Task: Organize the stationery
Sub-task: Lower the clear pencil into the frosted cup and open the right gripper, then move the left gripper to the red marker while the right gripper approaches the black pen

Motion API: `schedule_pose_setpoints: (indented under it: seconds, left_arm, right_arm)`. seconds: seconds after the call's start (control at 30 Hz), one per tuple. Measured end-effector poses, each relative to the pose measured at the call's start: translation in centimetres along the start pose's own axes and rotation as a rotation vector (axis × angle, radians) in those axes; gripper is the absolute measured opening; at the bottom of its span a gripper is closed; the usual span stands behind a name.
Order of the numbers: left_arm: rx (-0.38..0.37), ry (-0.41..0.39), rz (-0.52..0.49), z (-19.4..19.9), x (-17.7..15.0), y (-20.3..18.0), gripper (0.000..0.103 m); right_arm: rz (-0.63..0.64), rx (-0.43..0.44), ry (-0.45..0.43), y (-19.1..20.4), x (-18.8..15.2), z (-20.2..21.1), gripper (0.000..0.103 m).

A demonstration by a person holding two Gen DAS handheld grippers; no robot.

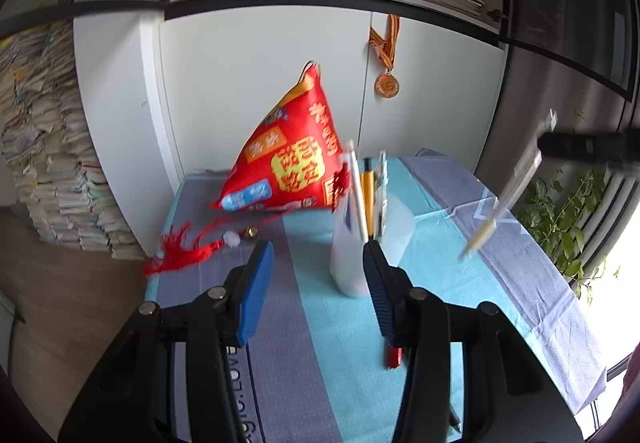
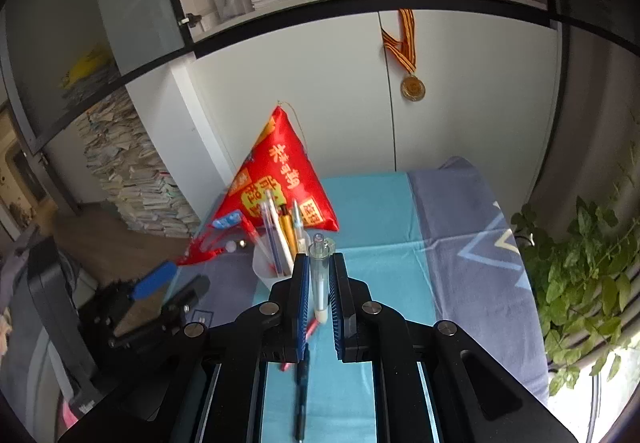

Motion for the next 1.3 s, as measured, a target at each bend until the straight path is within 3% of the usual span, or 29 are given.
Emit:
schedule_pose_setpoints:
  seconds: [0.23, 0.4, 0.97, 1.3]
  left_arm:
    - [0.011, 0.039, 0.071, -2.0, -0.9, 1.6, 0.045]
    - [0.009, 0.034, 0.051, -2.4, -1.4, 1.6, 0.045]
    - [0.008, 0.073, 0.050, -3.2, -2.9, 2.2, 0.045]
    - [0.005, 0.104, 0.031, -3.8, -4.0, 1.7, 0.045]
  right_arm:
    - [0.008, 0.002, -0.042, 0.9, 3.9, -1.7, 0.011]
    - [0.024, -0.012, -0.036, 1.5, 4.7, -3.7, 0.011]
    - [0.038, -0.027, 0.143, 1.7, 0.8, -10.6, 0.011]
    - [0.000, 0.007, 0.172, 1.4, -0.7, -10.4, 0.011]
Point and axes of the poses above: each gripper's, at about its wrist camera, not at the fingertips, and z roughly against the way its jaws point, y to its left, x to its top, the point moved 7 cm from there along -z, roughly the way its jaws point, and after that the axes turned 15 degrees about z, right-handed, at the moved point
